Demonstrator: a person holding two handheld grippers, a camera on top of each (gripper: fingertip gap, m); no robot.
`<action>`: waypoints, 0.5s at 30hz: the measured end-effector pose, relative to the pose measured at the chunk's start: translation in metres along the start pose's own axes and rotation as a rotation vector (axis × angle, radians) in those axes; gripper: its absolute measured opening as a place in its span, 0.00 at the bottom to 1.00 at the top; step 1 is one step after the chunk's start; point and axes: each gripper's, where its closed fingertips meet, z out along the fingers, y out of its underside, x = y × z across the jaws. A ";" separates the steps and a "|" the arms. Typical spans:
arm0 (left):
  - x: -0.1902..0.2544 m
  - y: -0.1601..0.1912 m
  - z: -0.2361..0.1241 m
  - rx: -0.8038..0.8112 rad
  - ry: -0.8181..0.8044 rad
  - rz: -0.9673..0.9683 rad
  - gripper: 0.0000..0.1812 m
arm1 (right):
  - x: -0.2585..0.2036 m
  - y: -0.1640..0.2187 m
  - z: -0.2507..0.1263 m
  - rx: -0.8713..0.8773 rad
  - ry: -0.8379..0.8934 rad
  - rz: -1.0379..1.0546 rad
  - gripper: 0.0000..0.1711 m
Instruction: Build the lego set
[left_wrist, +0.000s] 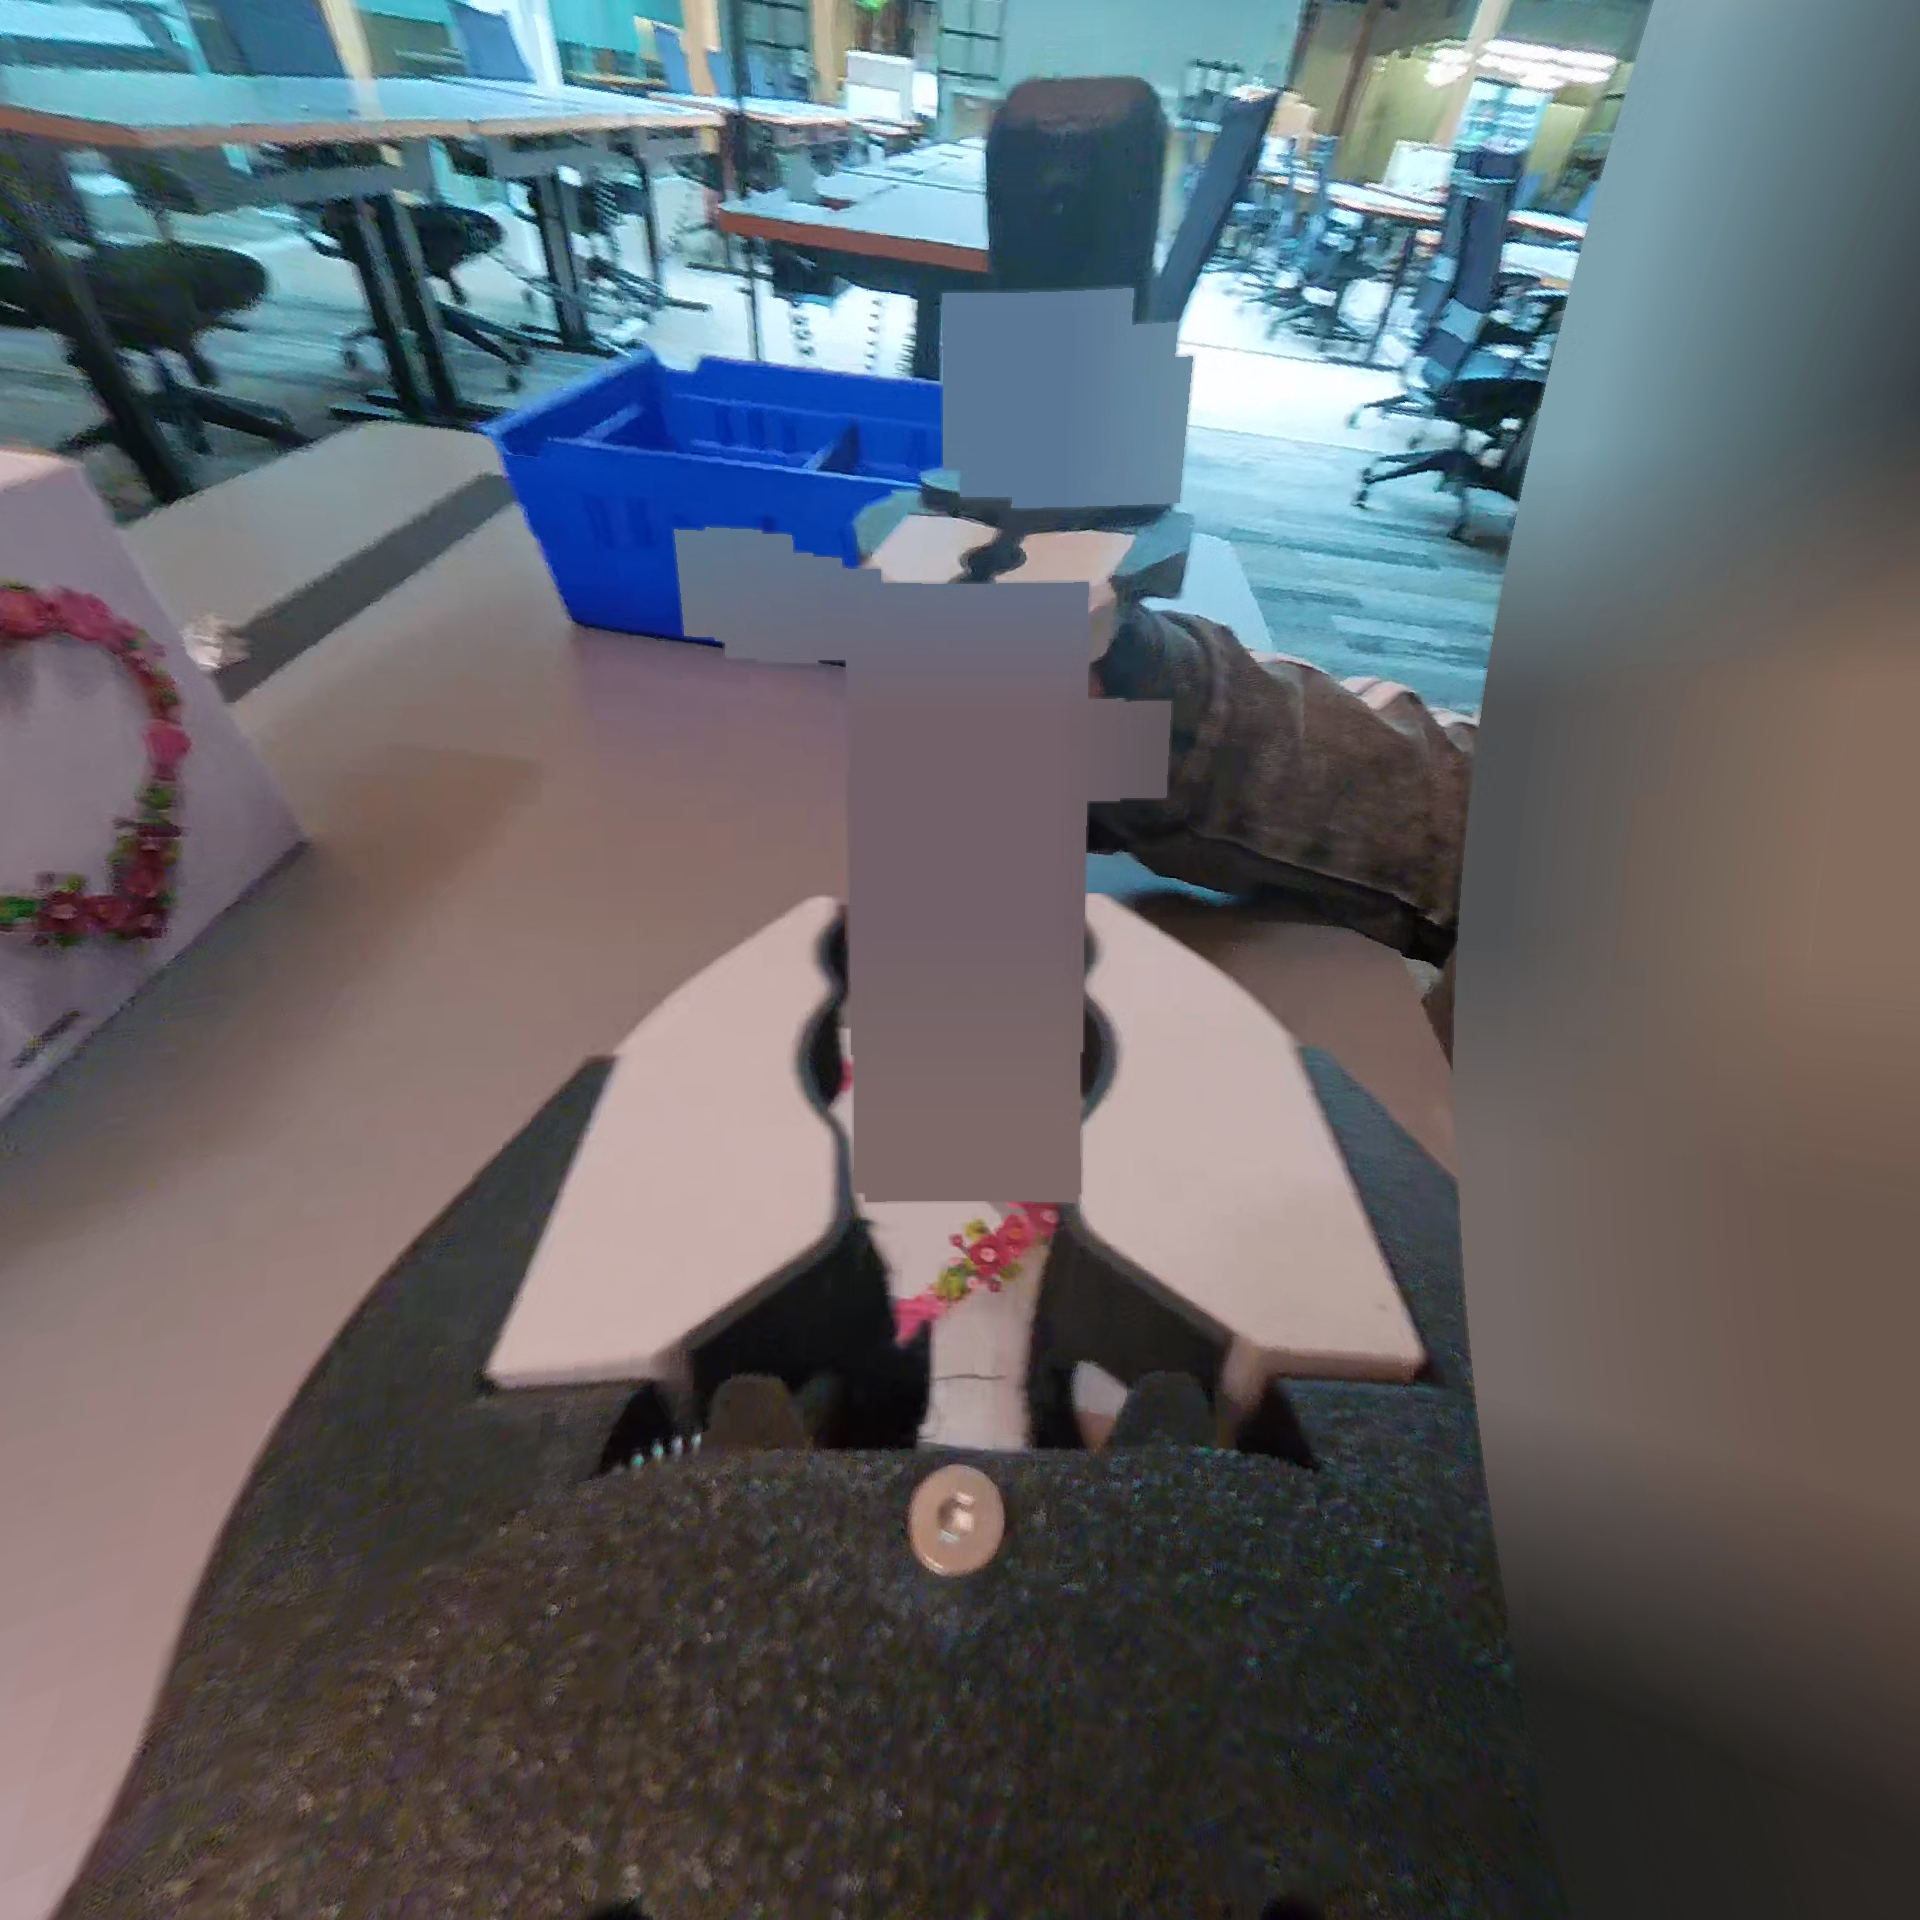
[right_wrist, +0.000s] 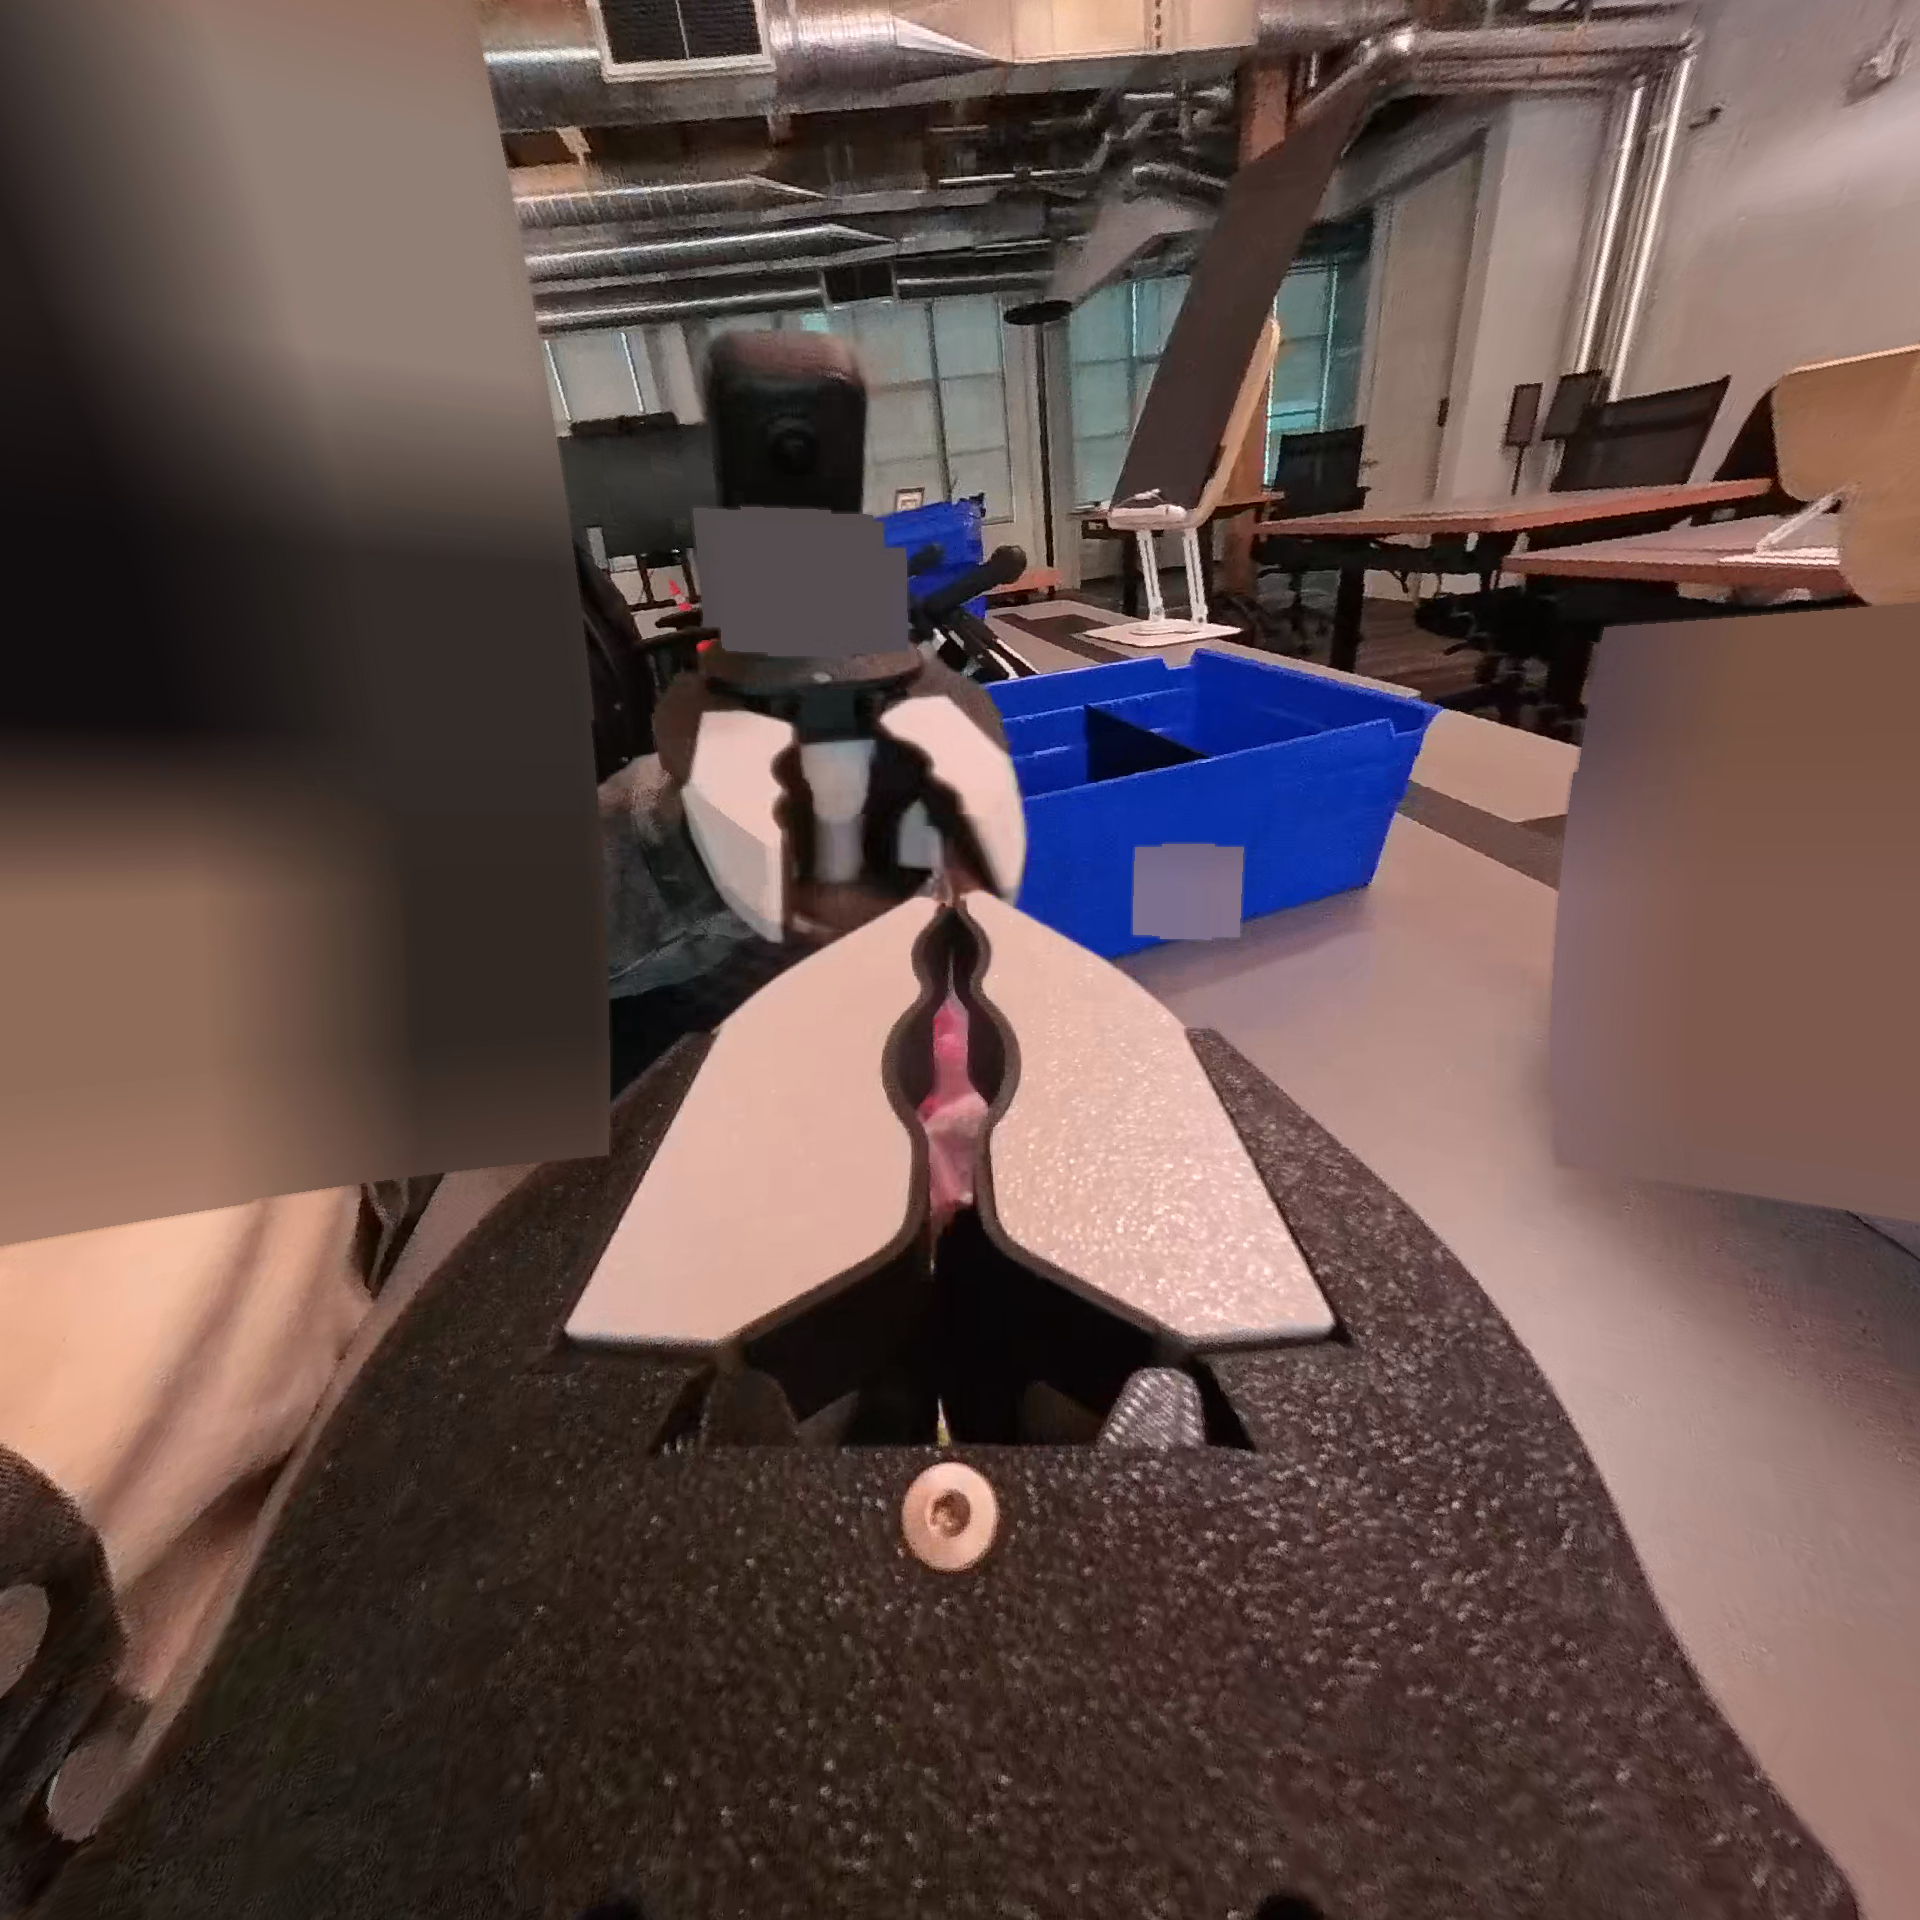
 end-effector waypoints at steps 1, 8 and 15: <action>-0.005 -0.005 -0.001 0.009 -0.051 0.021 0.30 | -0.001 0.000 0.000 -0.002 -0.008 0.012 0.00; -0.005 -0.004 0.018 -0.056 -0.141 0.176 0.13 | -0.019 0.012 0.011 -0.076 -0.084 -0.048 0.00; 0.007 0.001 0.018 -0.070 -0.077 0.217 0.00 | -0.018 0.015 0.012 -0.086 -0.085 -0.022 0.00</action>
